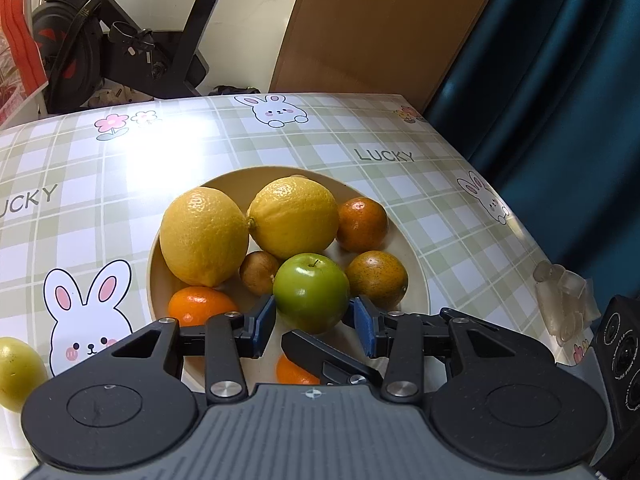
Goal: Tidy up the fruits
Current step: 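Lower the green apple onto the plate and open the left tool, then withdraw the left tool and move it to the pale yellow fruit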
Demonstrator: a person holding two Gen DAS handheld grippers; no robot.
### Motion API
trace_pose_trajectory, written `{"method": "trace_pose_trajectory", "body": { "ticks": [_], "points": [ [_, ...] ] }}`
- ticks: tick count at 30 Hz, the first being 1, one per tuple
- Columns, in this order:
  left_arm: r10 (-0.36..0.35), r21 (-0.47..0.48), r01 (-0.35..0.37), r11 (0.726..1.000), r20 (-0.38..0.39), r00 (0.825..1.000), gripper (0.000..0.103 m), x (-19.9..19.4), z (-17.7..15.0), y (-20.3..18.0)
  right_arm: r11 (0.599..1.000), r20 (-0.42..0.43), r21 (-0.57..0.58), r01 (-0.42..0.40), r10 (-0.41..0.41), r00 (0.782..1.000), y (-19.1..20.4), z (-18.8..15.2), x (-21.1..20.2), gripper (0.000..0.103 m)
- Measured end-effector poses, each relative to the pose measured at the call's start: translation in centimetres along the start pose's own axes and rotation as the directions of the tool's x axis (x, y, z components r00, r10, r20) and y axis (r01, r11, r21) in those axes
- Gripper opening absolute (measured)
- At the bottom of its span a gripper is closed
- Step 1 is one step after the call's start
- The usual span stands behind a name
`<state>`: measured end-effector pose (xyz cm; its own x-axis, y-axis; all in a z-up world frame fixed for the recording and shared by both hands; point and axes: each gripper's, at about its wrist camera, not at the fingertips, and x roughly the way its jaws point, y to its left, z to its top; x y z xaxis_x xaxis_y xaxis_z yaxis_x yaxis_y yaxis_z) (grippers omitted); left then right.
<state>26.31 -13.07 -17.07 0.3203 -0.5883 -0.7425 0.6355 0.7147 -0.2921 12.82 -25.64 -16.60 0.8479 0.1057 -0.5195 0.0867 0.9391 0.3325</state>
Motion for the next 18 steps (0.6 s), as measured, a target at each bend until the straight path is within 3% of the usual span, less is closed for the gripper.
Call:
{"method": "trace_pose_trajectory", "body": {
  "ticks": [9, 18],
  "points": [
    [0.006, -0.012, -0.006, 1.0, 0.012, 1.0, 0.045, 0.5, 0.3, -0.3, 1.0, 0.007, 0.022, 0.004, -0.004, 1.0, -0.3, -0.1, -0.1, 0.049],
    [0.044, -0.034, -0.042, 0.999, 0.053, 0.998, 0.053, -1.6, 0.1, -0.2, 1.0, 0.006, 0.017, 0.016, -0.016, 1.0, 0.1, 0.0, -0.6, 0.049]
  ]
}}
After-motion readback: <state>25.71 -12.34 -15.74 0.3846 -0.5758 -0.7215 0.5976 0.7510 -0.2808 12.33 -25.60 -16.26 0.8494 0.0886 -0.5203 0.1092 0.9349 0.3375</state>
